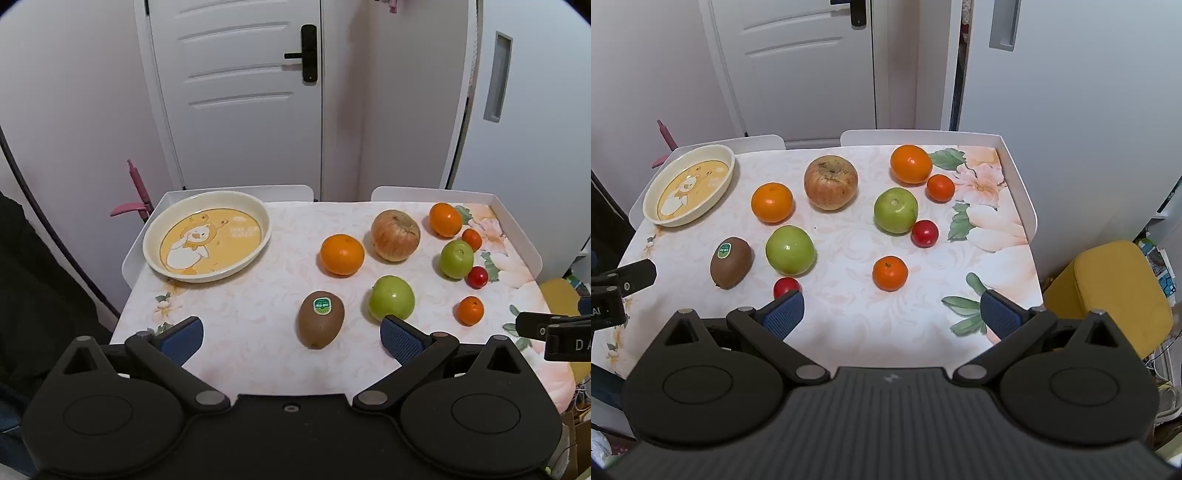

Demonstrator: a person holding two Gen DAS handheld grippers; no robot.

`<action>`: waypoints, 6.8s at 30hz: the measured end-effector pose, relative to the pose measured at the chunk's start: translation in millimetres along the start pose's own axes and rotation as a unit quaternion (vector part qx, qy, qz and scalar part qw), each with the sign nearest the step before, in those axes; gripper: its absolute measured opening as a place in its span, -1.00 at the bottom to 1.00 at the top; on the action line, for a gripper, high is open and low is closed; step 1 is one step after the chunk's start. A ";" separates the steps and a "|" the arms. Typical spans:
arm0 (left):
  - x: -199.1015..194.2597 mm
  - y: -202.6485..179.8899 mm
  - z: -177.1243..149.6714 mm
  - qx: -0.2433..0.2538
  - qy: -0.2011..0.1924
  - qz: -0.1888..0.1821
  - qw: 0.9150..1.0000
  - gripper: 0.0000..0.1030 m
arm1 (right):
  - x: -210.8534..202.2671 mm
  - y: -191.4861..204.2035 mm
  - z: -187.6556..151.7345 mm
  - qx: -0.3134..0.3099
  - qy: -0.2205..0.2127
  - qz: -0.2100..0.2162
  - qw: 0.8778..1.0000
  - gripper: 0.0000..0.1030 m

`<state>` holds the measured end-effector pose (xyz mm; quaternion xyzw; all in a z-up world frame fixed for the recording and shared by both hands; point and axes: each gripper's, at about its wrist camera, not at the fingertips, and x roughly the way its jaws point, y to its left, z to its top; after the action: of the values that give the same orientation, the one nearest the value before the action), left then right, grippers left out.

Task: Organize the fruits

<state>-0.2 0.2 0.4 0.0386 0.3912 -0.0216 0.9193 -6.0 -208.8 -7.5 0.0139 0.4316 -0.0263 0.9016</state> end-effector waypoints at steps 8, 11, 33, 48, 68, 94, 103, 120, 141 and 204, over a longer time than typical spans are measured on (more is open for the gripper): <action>-7.1 2.4 0.6 -0.003 -0.019 0.001 1.000 1.00 | -1.3 1.1 0.0 0.000 -0.002 0.000 1.000 1.00; -4.8 2.8 0.4 -0.002 -0.015 0.001 1.000 1.00 | -1.4 1.5 0.1 -0.001 -0.002 -0.001 1.000 1.00; 0.7 5.0 0.5 -0.005 -0.002 0.014 1.000 1.00 | -1.4 2.9 1.4 -0.001 -0.004 -0.003 1.000 1.00; -2.4 6.4 0.0 0.008 -0.015 0.017 1.000 1.00 | -1.4 5.5 2.7 -0.002 -0.005 -0.004 1.000 1.00; 0.8 8.3 4.9 0.005 -0.017 0.018 1.000 1.00 | 0.1 7.8 5.2 -0.003 -0.005 -0.005 1.000 1.00; 3.5 8.0 6.2 0.003 -0.013 0.018 1.000 1.00 | 2.0 6.7 6.3 -0.004 -0.003 -0.003 1.000 1.00; 15.8 9.5 5.4 -0.002 -0.021 0.010 1.000 1.00 | 28.3 -0.4 7.2 -0.025 0.005 0.005 1.000 1.00; 107.2 -12.2 -19.0 0.045 -0.005 0.018 0.999 0.90 | 113.9 -14.9 -10.6 -0.058 0.016 0.049 0.997 1.00; 146.2 -29.4 -20.6 0.060 0.016 -0.021 0.998 0.03 | 140.8 -14.5 -8.9 -0.063 0.013 0.082 0.995 0.61; 115.5 157.9 99.0 0.014 -0.070 0.020 0.997 -0.03 | 117.3 171.0 138.3 -0.058 -0.070 0.119 0.989 0.00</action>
<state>161.9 147.7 -5.9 0.0579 0.3250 -0.0113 0.9439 185.2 -48.8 -11.7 0.0113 0.3636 0.1047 0.9256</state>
